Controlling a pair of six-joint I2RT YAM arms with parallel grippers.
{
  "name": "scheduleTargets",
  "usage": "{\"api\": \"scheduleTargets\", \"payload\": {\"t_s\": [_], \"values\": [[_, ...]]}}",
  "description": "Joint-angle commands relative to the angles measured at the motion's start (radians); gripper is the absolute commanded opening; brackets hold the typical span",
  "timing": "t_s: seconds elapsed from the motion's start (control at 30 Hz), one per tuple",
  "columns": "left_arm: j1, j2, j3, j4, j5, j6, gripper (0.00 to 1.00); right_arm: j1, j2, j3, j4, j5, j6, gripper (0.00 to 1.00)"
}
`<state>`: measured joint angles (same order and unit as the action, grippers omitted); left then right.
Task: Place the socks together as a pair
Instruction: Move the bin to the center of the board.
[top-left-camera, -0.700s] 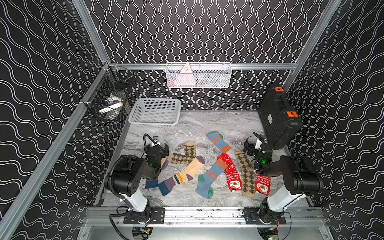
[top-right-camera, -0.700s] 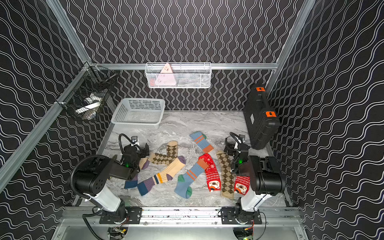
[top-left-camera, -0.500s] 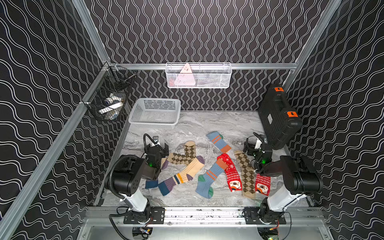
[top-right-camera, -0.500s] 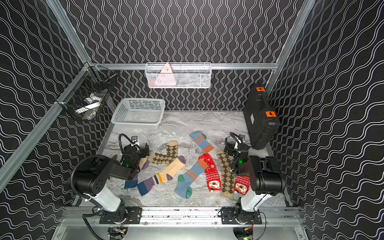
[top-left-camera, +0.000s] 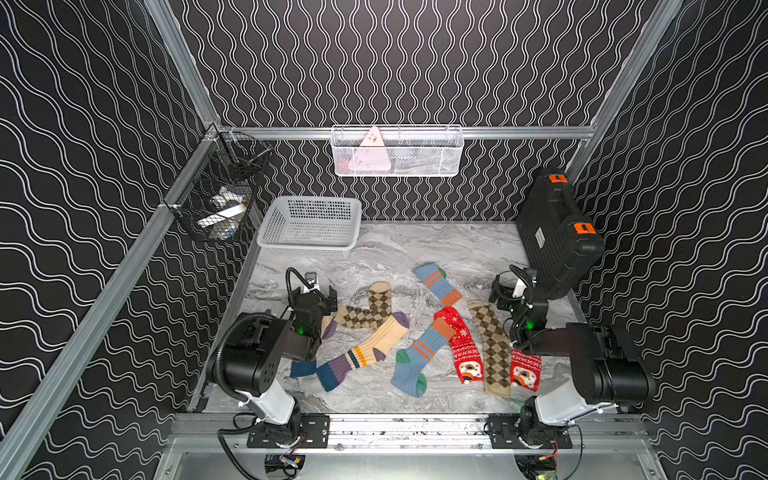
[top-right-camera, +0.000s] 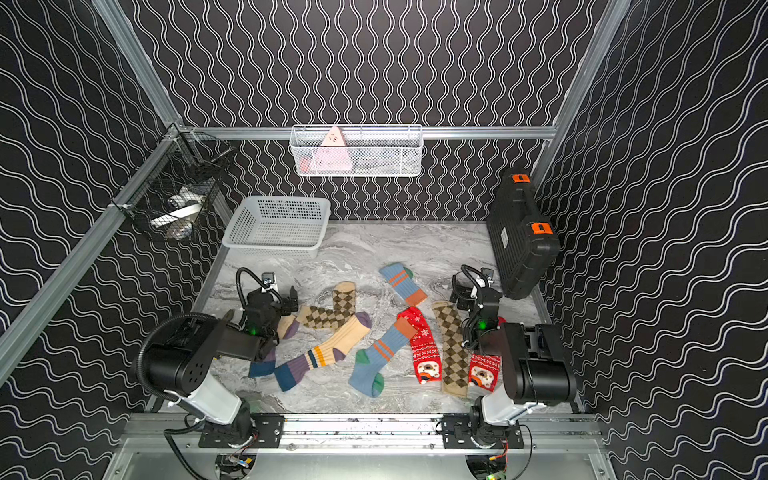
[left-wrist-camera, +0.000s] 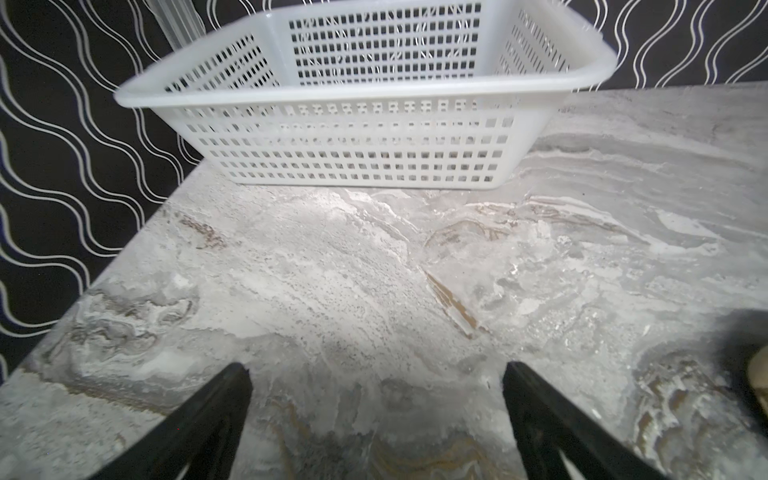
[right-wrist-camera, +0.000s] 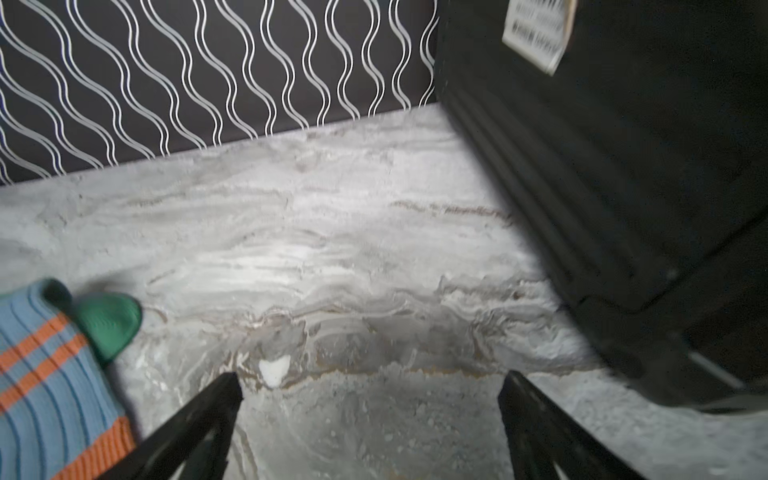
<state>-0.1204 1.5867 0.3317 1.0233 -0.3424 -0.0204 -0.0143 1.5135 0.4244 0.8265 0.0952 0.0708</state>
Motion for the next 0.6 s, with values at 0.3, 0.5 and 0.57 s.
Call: {"api": "scheduleTargets", "payload": {"t_s": [0.3, 0.5, 0.57], "values": [[-0.105, -0.277, 0.486, -0.988, -0.092, -0.305, 0.99, 0.011, -0.002, 0.508, -0.994, -0.189, 0.416, 1.0], [-0.112, 0.029, 0.784, -1.073, 0.089, -0.296, 0.99, 0.02, -0.024, 0.449, -0.878, -0.339, 0.43, 1.0], [-0.113, 0.116, 0.868, -1.095, 0.106, -0.302, 0.99, 0.026, -0.032, 0.457, -0.893, -0.345, 0.425, 1.0]]}}
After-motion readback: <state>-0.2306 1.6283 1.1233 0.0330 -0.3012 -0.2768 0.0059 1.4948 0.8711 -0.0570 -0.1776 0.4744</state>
